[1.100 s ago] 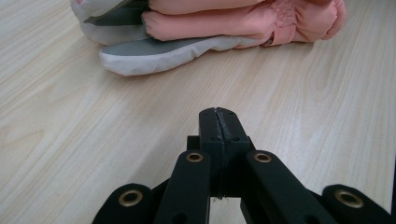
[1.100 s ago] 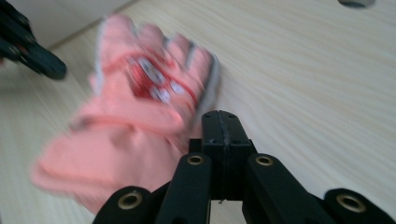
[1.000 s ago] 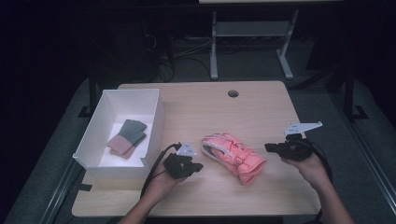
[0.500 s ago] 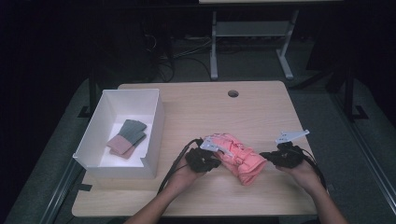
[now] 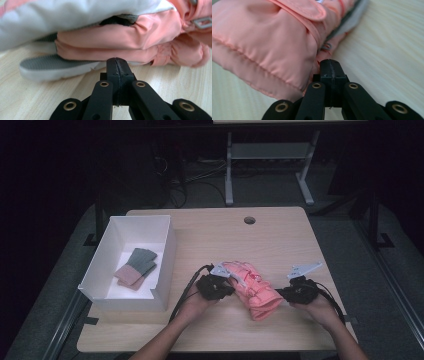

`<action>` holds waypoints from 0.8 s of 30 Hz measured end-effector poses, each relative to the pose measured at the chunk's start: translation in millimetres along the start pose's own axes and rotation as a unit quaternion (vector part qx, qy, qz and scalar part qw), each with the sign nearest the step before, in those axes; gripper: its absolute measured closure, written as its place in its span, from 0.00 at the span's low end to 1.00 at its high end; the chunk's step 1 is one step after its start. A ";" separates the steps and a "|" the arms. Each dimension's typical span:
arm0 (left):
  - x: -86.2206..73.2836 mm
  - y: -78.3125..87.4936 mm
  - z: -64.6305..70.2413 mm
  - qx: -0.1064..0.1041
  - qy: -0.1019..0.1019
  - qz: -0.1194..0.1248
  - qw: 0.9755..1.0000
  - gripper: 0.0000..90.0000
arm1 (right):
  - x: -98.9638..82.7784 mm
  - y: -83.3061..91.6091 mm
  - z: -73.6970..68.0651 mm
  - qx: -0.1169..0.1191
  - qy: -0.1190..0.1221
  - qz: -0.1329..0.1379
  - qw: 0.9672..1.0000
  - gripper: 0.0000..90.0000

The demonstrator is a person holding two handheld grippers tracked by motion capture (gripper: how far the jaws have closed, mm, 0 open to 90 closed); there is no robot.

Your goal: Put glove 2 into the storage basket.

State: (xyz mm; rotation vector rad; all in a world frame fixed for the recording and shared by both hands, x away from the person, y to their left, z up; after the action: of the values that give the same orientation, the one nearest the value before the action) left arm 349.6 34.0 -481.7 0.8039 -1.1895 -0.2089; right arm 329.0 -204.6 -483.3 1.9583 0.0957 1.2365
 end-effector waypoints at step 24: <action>-0.9 23.6 -36.7 -0.010 0.042 0.030 0.999 1.00 | 22.1 -53.5 -75.8 0.093 0.066 -0.020 0.993 1.00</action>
State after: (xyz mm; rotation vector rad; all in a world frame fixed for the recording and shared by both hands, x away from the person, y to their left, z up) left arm 375.6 67.6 -472.0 0.7521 -1.1297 -0.1374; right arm 298.6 -114.3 -487.1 2.0202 0.3268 1.3715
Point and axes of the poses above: each handheld gripper's, and its own axes: y roughly backward along the jaws, x roughly out of its top, z roughly to its right, the point moved 5 cm from there along -y, roughly forward along the jaws, and after that the axes turned 5 degrees about z, right-handed, at the moved point
